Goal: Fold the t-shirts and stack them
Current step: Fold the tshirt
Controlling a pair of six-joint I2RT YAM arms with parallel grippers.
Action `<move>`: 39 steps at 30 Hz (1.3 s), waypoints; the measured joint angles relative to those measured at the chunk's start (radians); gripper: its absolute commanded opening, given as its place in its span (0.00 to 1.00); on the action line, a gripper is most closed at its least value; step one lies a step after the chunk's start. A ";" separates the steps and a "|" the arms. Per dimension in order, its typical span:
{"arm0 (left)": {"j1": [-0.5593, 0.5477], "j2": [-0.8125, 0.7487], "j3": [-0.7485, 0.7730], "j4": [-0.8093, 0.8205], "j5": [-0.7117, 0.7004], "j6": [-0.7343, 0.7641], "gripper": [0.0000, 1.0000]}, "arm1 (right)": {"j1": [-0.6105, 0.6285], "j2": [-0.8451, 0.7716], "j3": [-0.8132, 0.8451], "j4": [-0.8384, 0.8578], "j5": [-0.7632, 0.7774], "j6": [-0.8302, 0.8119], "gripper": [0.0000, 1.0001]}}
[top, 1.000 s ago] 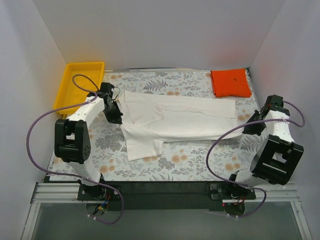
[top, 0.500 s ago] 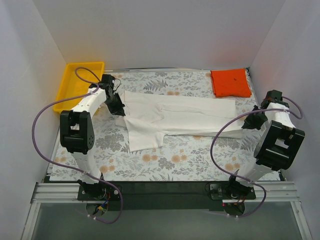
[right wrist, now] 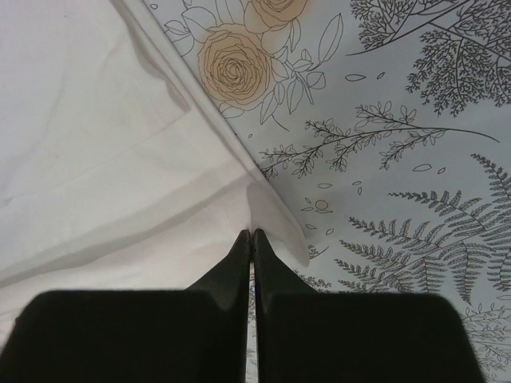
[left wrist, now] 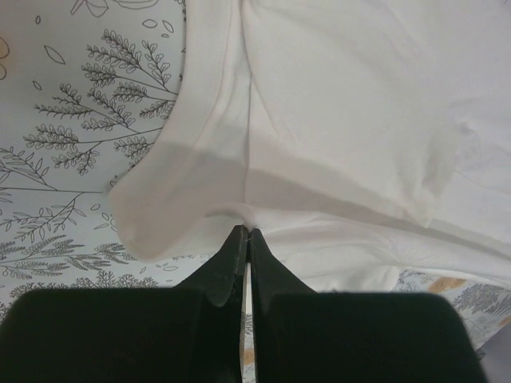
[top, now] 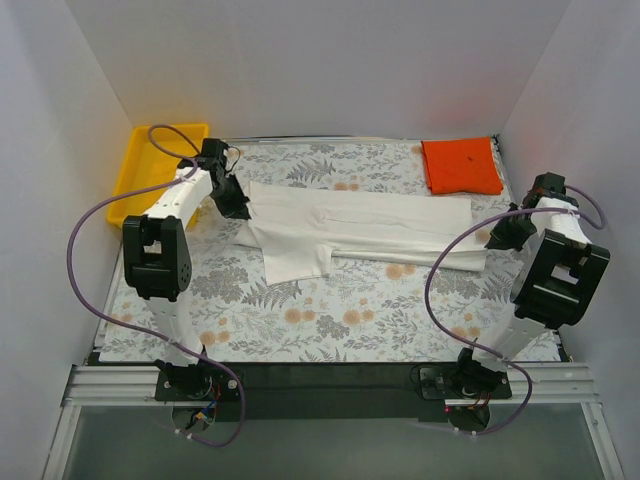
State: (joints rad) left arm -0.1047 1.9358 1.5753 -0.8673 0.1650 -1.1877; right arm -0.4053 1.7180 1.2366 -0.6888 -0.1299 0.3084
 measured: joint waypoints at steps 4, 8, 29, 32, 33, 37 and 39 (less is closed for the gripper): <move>0.000 0.034 0.010 0.015 -0.003 -0.006 0.00 | 0.000 0.035 0.000 0.017 -0.001 0.002 0.01; 0.000 0.059 0.010 0.033 -0.014 -0.015 0.00 | 0.000 0.065 0.000 0.044 -0.008 0.003 0.01; 0.000 0.039 -0.105 0.129 -0.094 -0.066 0.00 | 0.026 0.131 0.018 0.095 -0.013 0.002 0.01; 0.000 0.018 -0.122 0.138 -0.103 -0.071 0.00 | 0.026 0.131 0.022 0.099 -0.016 0.002 0.01; 0.000 0.012 -0.126 0.142 -0.103 -0.073 0.00 | 0.026 0.131 0.022 0.101 -0.017 0.002 0.01; 0.000 0.002 -0.145 0.168 -0.121 -0.077 0.00 | 0.027 0.131 0.023 0.115 -0.027 0.002 0.01; 0.001 0.002 -0.162 0.183 -0.131 -0.077 0.00 | 0.029 0.133 0.024 0.119 -0.031 0.002 0.01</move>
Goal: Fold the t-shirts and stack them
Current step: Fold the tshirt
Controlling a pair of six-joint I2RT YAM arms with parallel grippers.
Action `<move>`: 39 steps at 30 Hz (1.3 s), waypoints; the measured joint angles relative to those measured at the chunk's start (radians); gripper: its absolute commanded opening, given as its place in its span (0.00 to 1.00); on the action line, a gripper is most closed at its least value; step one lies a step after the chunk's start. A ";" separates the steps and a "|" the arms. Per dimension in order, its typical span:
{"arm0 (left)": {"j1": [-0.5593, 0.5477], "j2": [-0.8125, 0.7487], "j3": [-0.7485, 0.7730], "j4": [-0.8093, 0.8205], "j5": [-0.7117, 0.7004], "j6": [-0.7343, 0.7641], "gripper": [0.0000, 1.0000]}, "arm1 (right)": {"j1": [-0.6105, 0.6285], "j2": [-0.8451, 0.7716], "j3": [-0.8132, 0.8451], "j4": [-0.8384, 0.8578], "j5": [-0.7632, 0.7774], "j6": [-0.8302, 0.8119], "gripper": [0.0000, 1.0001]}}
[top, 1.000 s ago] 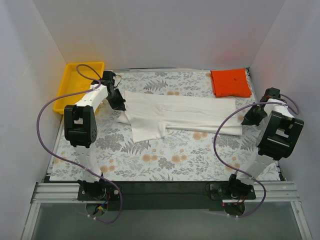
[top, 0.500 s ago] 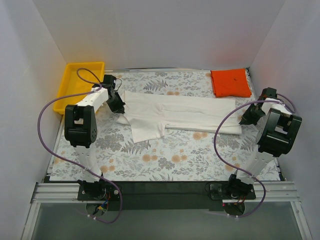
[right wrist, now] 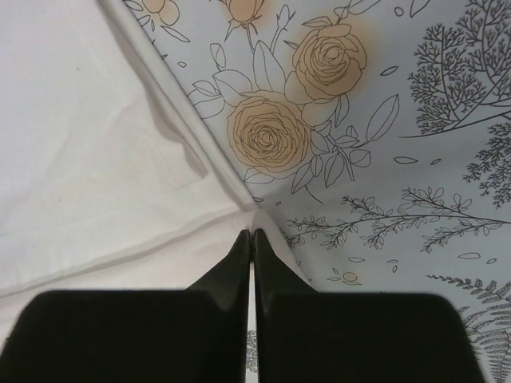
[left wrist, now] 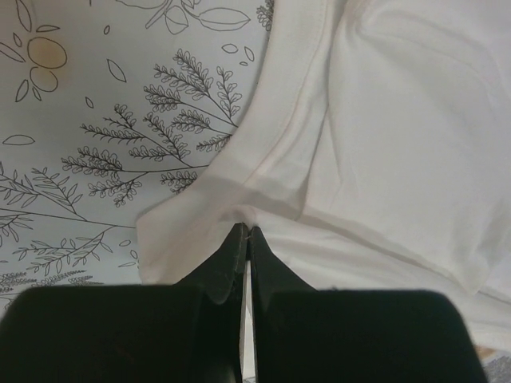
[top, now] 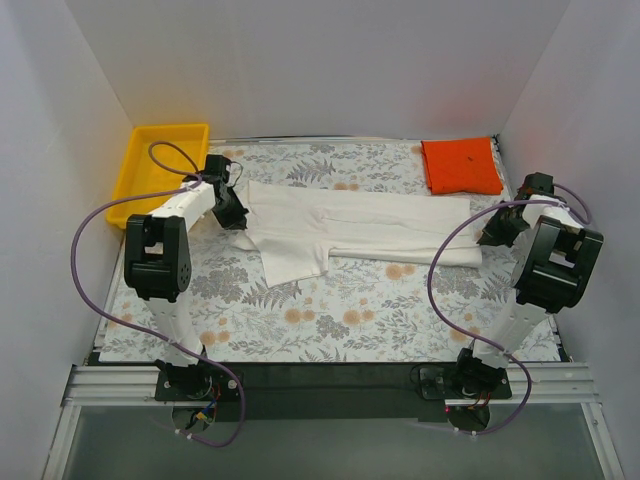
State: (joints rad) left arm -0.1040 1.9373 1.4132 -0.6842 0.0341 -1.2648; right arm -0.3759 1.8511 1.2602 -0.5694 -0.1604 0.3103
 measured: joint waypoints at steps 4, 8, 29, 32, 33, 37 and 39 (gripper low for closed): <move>0.000 0.000 -0.027 0.024 -0.020 0.002 0.19 | 0.009 0.013 0.000 0.005 -0.003 0.000 0.15; 0.002 -0.001 -0.036 0.066 -0.050 0.012 0.46 | 0.034 0.016 0.004 0.005 0.013 -0.015 0.38; -0.249 -0.578 -0.597 0.176 0.007 -0.078 0.77 | 0.753 -0.411 -0.262 0.234 0.033 -0.002 0.46; -0.282 -0.555 -0.637 0.179 -0.002 -0.105 0.72 | 0.835 -0.389 -0.285 0.251 0.028 0.015 0.46; -0.291 -0.550 -0.639 0.181 -0.006 -0.108 0.70 | 0.858 -0.382 -0.286 0.259 0.029 0.021 0.46; -0.330 -0.526 -0.639 0.206 -0.038 -0.129 0.58 | 0.918 -0.373 -0.288 0.277 0.028 0.031 0.46; -0.348 -0.507 -0.639 0.214 -0.058 -0.139 0.54 | 0.932 -0.373 -0.290 0.285 0.026 0.032 0.46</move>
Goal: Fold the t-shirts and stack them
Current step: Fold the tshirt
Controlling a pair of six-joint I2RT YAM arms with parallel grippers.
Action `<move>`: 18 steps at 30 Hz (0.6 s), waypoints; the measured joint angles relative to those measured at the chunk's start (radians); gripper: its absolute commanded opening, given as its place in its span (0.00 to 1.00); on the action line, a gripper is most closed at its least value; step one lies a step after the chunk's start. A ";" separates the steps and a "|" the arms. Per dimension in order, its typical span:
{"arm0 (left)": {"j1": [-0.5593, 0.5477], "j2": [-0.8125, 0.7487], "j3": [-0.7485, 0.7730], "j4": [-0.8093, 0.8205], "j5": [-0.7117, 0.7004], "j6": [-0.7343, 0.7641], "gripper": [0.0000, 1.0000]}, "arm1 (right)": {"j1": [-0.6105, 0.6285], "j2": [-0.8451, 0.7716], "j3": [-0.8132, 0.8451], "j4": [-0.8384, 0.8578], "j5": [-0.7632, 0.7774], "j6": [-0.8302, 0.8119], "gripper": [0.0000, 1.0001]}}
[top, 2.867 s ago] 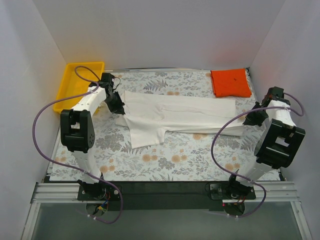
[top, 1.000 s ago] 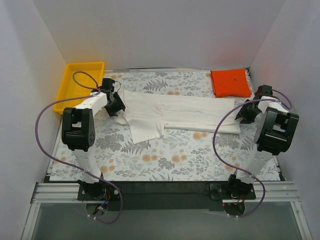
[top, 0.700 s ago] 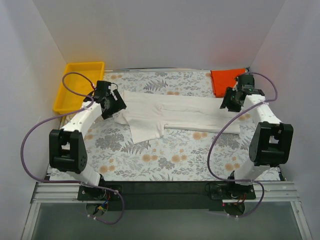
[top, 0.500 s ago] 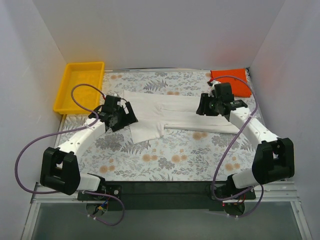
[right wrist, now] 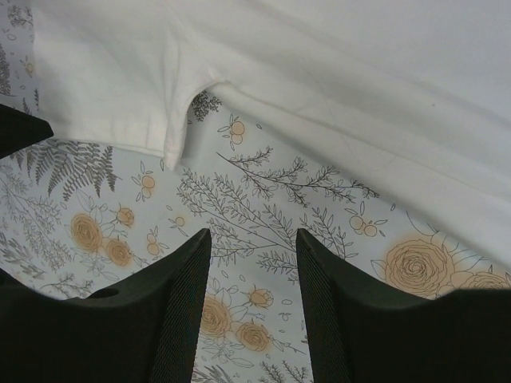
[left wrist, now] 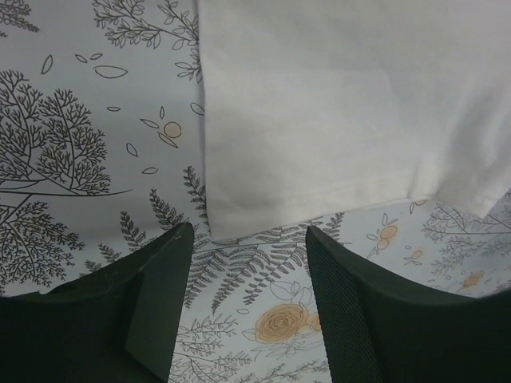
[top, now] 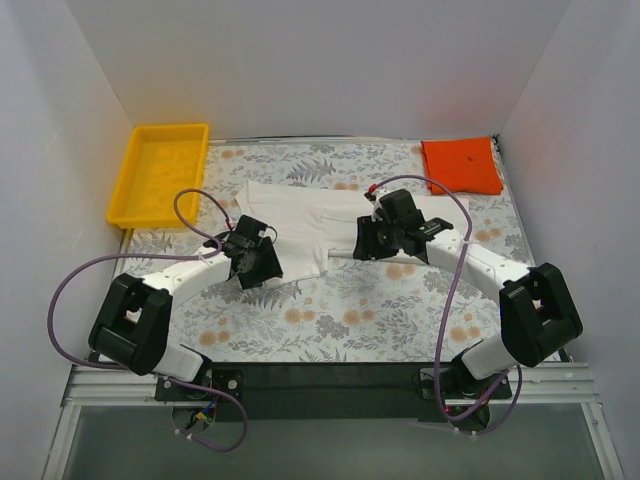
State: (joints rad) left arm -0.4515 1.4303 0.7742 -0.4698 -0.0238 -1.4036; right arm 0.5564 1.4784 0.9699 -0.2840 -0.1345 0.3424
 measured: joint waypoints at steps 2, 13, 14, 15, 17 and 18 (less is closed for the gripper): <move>-0.016 0.023 0.000 0.002 -0.022 -0.007 0.51 | 0.007 0.000 -0.005 0.003 -0.001 0.000 0.46; -0.075 0.116 0.053 0.003 -0.123 -0.034 0.27 | 0.009 -0.017 -0.048 0.001 -0.004 -0.010 0.46; -0.082 0.125 0.058 0.002 -0.134 -0.037 0.23 | 0.009 -0.023 -0.052 0.000 -0.003 -0.010 0.46; -0.089 0.133 0.063 0.002 -0.145 -0.039 0.18 | 0.009 -0.027 -0.052 -0.004 -0.003 -0.013 0.46; -0.102 0.145 0.074 -0.001 -0.162 -0.050 0.00 | 0.009 -0.037 -0.052 -0.002 -0.003 -0.018 0.46; -0.108 0.150 0.080 -0.003 -0.167 -0.053 0.00 | 0.009 -0.041 -0.052 -0.003 -0.002 -0.023 0.46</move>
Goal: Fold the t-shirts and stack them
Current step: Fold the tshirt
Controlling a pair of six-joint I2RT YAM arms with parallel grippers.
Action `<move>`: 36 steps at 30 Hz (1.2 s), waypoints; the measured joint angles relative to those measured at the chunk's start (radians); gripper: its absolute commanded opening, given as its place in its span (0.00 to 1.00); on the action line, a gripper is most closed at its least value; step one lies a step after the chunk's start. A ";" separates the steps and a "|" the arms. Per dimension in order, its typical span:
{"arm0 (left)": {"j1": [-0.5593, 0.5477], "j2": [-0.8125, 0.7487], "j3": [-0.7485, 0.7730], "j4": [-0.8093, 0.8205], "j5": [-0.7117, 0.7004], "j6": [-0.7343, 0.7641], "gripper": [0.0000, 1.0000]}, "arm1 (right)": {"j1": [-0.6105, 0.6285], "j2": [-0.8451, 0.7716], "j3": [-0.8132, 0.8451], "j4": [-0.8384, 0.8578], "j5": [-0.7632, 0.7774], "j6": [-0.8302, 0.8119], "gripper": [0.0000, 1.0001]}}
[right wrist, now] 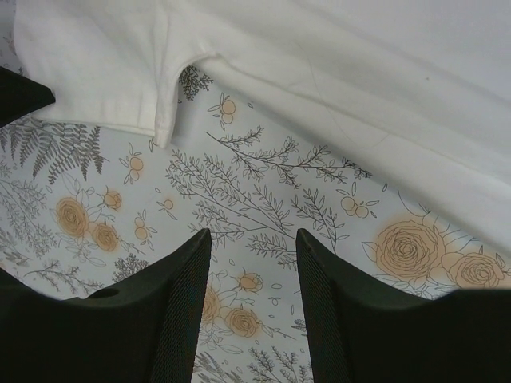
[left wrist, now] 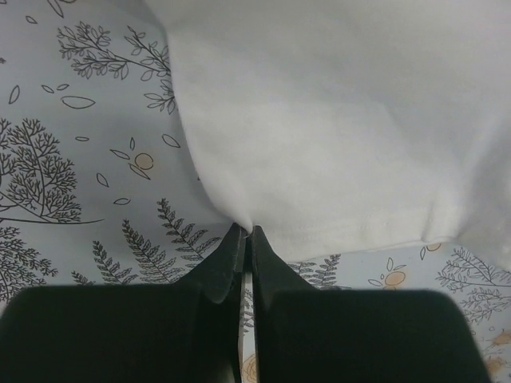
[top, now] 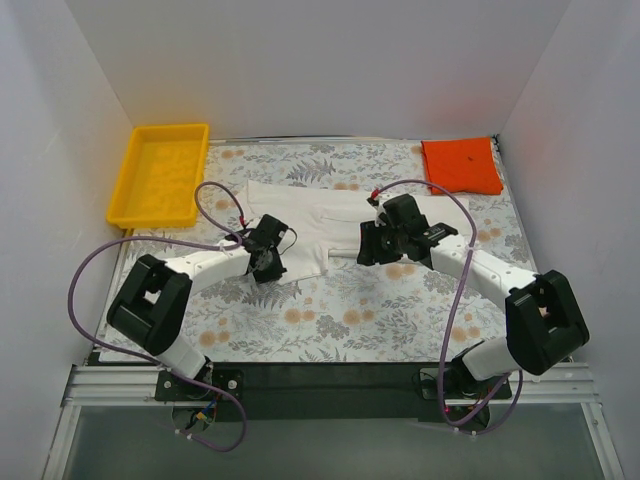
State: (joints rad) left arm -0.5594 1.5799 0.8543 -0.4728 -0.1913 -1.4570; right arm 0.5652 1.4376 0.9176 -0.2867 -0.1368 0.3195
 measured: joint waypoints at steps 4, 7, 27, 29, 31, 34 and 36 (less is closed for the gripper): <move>-0.010 0.022 0.043 -0.050 -0.012 0.006 0.00 | 0.000 -0.023 0.000 -0.002 0.021 -0.011 0.46; -0.012 0.063 0.145 -0.114 -0.031 0.027 0.00 | 0.000 -0.049 0.000 -0.003 0.053 -0.021 0.46; 0.099 0.472 0.776 -0.037 -0.039 0.214 0.00 | 0.000 -0.159 0.002 -0.106 0.195 -0.062 0.46; 0.103 0.486 0.790 -0.027 -0.029 0.216 0.00 | 0.000 -0.159 0.002 -0.108 0.194 -0.062 0.46; 0.113 0.502 0.812 -0.017 -0.017 0.220 0.00 | 0.000 -0.159 0.002 -0.108 0.194 -0.062 0.46; 0.124 0.516 0.830 0.008 -0.001 0.225 0.00 | 0.000 -0.159 0.002 -0.108 0.194 -0.062 0.46; 0.129 0.519 0.830 0.017 0.005 0.227 0.00 | 0.000 -0.155 0.002 -0.108 0.194 -0.063 0.46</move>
State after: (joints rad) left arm -0.4301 2.0987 1.6840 -0.4561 -0.1864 -1.2304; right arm 0.5652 1.2827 0.9199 -0.3946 0.0574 0.2569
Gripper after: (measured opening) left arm 0.027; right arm 0.457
